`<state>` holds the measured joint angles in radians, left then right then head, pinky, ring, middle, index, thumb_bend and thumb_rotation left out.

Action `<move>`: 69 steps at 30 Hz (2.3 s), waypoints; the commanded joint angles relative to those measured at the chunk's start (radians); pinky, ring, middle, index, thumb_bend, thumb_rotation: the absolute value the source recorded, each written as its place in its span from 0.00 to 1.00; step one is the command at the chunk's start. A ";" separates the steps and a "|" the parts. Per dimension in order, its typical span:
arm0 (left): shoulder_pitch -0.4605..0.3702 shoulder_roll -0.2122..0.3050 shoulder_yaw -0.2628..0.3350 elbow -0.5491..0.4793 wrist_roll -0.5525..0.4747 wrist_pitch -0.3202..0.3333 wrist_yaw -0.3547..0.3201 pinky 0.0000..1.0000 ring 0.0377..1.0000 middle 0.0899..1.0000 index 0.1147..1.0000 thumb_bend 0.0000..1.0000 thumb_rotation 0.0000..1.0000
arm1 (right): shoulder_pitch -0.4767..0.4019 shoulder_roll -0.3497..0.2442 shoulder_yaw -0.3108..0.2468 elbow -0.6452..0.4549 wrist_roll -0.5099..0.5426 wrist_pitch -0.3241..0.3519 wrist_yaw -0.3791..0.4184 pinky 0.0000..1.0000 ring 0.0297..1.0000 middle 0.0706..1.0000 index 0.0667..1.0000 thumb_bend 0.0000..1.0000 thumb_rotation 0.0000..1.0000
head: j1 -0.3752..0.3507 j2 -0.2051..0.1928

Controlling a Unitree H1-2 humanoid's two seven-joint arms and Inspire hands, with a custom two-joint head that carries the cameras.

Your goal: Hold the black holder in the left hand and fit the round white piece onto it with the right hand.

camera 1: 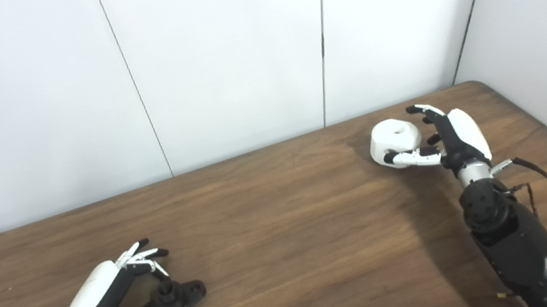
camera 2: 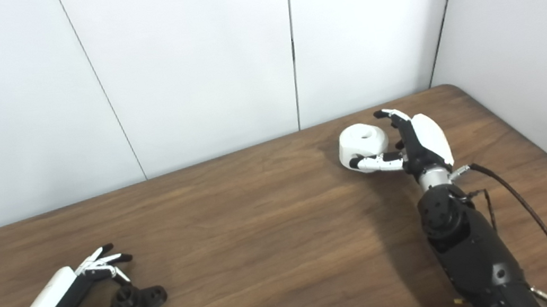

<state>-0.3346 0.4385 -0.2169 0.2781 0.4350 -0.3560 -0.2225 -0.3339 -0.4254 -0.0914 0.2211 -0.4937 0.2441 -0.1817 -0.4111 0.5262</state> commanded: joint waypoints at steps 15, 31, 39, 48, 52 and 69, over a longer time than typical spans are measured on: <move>-0.018 0.030 0.021 -0.026 -0.021 -0.034 -0.004 1.00 1.00 0.84 0.42 0.52 0.04 | -0.056 -0.061 0.059 -0.005 -0.113 0.104 -0.020 1.00 0.99 0.92 0.81 0.84 0.54 | -0.010 0.001; -0.007 0.032 0.030 -0.044 -0.025 -0.031 -0.013 1.00 1.00 0.84 0.42 0.52 0.04 | -0.075 -0.070 0.104 0.031 -0.123 0.154 0.005 1.00 1.00 0.94 0.77 0.85 0.57 | -0.005 0.006; -0.001 0.032 0.039 -0.063 -0.033 -0.017 -0.026 1.00 1.00 0.84 0.41 0.52 0.04 | -0.083 -0.068 0.117 0.052 -0.126 0.153 0.001 1.00 1.00 0.94 0.76 0.85 0.58 | 0.000 0.007; 0.005 0.032 0.041 -0.060 -0.030 -0.024 -0.022 1.00 1.00 0.84 0.41 0.52 0.04 | -0.105 -0.040 0.110 0.113 -0.111 0.112 -0.058 1.00 1.00 0.92 0.71 0.84 0.52 | -0.005 0.003; 0.018 0.032 0.048 -0.083 -0.033 -0.008 -0.023 1.00 1.00 0.84 0.42 0.52 0.04 | -0.131 -0.018 0.096 0.201 -0.079 0.032 -0.140 1.00 1.00 0.89 0.63 0.80 0.48 | -0.003 0.002; 0.025 0.036 0.066 -0.115 -0.031 0.012 -0.025 1.00 1.00 0.84 0.42 0.52 0.04 | -0.162 -0.018 0.117 0.320 -0.072 -0.077 -0.258 1.00 0.97 0.82 0.51 0.67 0.35 | 0.009 0.003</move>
<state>-0.2837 0.4481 -0.1654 0.1958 0.4193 -0.3315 -0.2564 -0.4619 -0.4217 0.0253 0.5662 -0.5609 0.1954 -0.4132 -0.4019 0.5277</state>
